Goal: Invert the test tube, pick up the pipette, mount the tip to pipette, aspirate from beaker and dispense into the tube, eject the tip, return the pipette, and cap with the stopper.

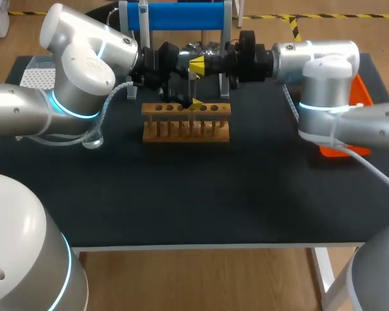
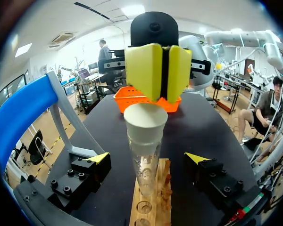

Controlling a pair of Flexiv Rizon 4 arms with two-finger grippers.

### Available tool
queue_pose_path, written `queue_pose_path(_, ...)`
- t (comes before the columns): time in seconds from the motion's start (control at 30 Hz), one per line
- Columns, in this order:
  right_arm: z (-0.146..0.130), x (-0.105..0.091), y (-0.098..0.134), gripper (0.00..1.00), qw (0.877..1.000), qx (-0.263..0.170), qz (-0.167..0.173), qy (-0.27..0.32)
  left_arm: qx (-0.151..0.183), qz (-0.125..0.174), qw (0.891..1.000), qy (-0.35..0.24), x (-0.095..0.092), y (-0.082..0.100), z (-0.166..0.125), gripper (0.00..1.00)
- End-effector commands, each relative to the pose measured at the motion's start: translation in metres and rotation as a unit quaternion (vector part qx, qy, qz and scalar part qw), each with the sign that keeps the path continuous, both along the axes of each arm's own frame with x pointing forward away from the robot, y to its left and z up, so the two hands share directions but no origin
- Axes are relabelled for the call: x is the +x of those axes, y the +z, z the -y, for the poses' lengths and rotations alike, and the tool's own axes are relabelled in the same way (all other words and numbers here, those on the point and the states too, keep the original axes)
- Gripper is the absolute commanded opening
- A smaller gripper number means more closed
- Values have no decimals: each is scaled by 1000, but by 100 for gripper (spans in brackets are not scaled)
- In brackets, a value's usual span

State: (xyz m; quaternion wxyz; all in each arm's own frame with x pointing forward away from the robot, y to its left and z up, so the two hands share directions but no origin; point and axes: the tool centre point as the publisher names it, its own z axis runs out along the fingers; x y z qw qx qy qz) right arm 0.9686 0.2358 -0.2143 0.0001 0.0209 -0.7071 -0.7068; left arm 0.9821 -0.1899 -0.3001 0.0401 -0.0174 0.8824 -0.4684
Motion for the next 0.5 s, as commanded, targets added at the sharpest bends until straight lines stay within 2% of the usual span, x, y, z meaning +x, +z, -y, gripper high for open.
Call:
queue_pose_path(0.03, -2, 4, -4, 0, 1000, -2, -1, 6, 0, 0, 1000, -1, 0, 0, 0, 100)
queue_pose_path(0.33, -5, 7, -14, 0, 1000, -19, -13, 5, 0, 0, 1000, -1, 0, 0, 0, 100)
queue_pose_path(0.5, -6, 9, -21, 0, 999, -28, -33, 9, 0, 0, 1000, -1, 0, 0, 0, 100)
